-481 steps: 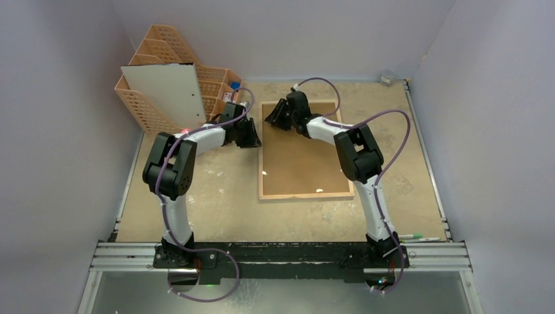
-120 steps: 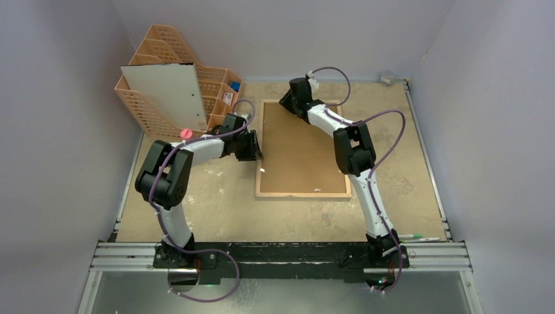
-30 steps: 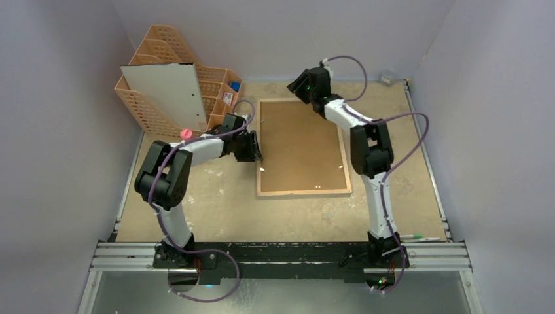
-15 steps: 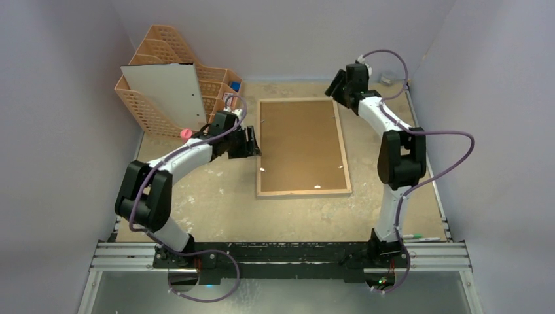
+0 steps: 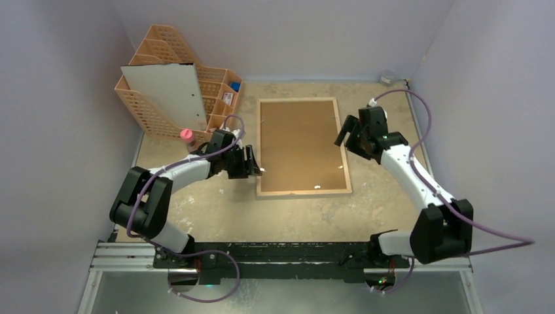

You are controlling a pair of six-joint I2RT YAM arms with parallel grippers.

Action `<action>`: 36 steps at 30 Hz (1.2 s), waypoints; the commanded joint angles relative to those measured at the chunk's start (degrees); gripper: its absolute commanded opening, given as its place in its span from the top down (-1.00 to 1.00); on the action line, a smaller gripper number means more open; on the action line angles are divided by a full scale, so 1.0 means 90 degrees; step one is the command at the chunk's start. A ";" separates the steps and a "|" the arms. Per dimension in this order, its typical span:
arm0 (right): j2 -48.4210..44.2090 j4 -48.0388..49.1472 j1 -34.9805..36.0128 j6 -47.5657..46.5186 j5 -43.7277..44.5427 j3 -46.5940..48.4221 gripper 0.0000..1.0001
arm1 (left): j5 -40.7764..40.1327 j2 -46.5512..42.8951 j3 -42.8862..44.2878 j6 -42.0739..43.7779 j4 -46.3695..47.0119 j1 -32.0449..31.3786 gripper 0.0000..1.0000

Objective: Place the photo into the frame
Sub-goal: Install the photo frame at the center of the board.

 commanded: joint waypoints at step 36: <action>-0.0171 -0.0049 0.0973 0.5442 -0.1835 -0.2115 -0.48 | -0.0127 0.0376 -0.0258 -0.0168 0.0684 -0.0213 0.12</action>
